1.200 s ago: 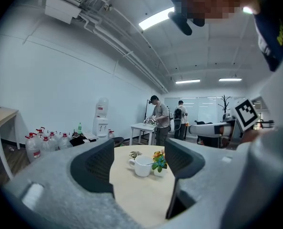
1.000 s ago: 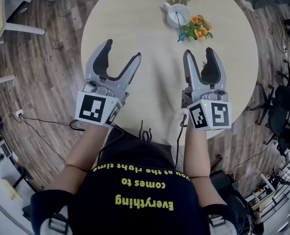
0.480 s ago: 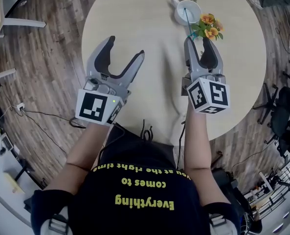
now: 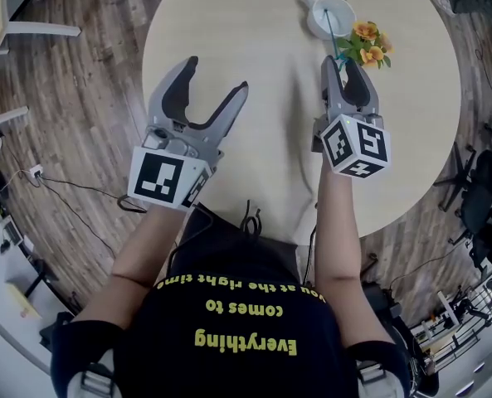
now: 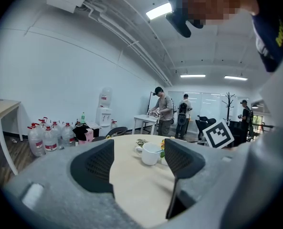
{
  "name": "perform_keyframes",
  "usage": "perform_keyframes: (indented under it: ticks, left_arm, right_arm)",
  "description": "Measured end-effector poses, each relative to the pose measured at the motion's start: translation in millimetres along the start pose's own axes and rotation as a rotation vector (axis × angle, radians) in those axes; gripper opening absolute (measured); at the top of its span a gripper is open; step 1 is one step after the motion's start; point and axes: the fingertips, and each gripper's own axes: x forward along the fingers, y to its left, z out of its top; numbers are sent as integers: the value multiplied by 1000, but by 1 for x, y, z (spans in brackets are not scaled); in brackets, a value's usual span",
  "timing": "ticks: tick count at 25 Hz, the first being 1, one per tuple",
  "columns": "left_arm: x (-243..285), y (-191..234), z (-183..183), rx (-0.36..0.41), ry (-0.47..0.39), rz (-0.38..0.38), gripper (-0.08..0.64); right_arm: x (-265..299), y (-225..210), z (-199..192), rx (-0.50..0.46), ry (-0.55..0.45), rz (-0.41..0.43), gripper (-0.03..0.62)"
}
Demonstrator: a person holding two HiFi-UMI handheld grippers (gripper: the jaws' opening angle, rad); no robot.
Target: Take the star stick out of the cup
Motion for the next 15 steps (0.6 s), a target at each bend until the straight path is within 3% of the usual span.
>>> perform_keyframes:
  ticks: [15]
  left_arm:
    - [-7,-1,1,-6,-3,-11,331]
  right_arm:
    - [-3,-3,3,-49,-15,-49,86]
